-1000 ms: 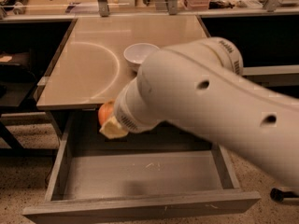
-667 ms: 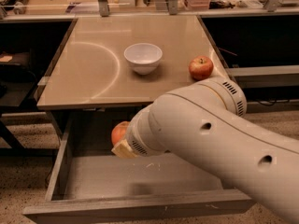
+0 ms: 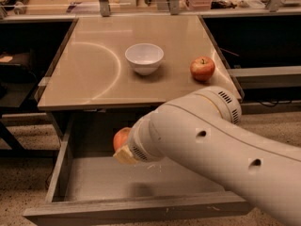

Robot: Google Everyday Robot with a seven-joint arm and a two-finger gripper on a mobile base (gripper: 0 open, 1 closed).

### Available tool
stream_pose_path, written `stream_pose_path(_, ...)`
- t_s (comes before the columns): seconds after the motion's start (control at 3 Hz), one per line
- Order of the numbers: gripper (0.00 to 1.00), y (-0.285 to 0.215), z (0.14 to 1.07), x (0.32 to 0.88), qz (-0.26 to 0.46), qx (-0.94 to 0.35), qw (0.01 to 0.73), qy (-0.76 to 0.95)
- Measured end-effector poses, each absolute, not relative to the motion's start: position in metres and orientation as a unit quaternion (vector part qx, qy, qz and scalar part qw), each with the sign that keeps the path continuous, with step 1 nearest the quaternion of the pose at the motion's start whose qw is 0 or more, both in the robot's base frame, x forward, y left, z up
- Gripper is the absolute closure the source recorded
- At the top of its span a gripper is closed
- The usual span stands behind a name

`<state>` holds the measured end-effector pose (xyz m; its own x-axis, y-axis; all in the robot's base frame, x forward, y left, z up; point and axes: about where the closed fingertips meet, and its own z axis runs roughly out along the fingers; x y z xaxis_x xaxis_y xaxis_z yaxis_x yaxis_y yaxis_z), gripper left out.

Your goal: Place orange into top drawer

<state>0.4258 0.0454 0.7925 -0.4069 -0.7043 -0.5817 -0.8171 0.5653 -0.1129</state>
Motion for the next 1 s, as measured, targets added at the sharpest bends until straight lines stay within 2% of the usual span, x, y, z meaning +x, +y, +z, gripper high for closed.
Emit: stream_pose_path(1.0, 1.0, 0.031, 0.695, 0.444, 0.111, -0.384, 0.304, 0.865)
